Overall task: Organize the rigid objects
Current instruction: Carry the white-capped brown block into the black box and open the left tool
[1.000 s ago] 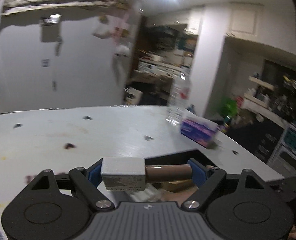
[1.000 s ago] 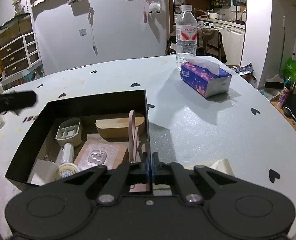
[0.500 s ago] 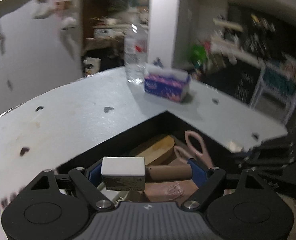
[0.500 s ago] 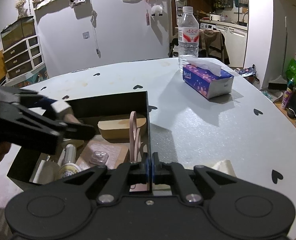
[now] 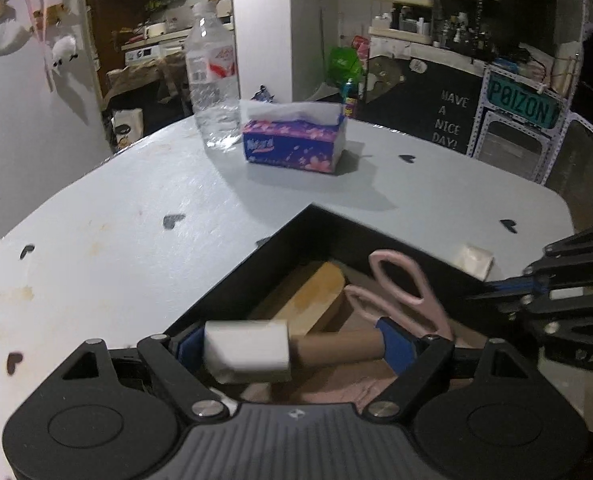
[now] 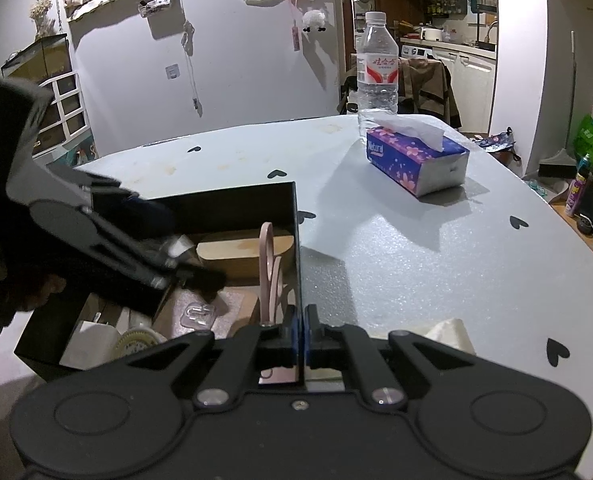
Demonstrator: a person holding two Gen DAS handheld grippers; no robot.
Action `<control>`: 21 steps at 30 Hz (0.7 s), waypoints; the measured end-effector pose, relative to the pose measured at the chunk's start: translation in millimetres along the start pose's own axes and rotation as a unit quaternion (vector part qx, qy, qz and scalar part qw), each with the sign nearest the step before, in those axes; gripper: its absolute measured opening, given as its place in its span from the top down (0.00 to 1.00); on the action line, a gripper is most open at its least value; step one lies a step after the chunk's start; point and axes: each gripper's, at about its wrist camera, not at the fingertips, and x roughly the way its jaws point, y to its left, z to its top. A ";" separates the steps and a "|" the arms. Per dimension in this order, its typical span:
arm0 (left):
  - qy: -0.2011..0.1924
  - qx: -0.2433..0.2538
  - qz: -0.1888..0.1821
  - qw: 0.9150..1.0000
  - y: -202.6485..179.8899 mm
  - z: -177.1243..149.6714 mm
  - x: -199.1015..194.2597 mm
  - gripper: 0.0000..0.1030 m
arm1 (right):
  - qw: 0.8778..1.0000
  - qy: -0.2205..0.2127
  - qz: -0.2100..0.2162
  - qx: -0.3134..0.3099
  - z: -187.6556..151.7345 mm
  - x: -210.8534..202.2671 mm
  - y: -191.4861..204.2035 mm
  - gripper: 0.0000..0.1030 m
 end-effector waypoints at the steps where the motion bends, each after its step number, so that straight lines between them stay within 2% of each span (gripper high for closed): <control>1: 0.006 -0.004 -0.004 1.000 1.5 -1.8 1.2 0.07 | 1.000 0.000 0.000 0.000 -0.3 0.0 0.1 0.96; 5: 0.004 -0.017 -0.002 1.000 3.9 -7.2 -5.0 0.02 | 1.000 -0.001 -0.001 0.001 -0.5 0.3 0.1 0.96; 11: -0.005 -0.028 -0.001 1.000 2.0 -13.4 -16.9 0.02 | 1.000 -0.001 -0.001 0.003 -0.6 0.2 -0.3 0.96; 21: -0.053 -0.038 -0.016 0.998 -13.1 -19.6 -53.2 0.01 | 1.000 0.001 -0.005 0.004 -0.2 1.2 0.0 0.96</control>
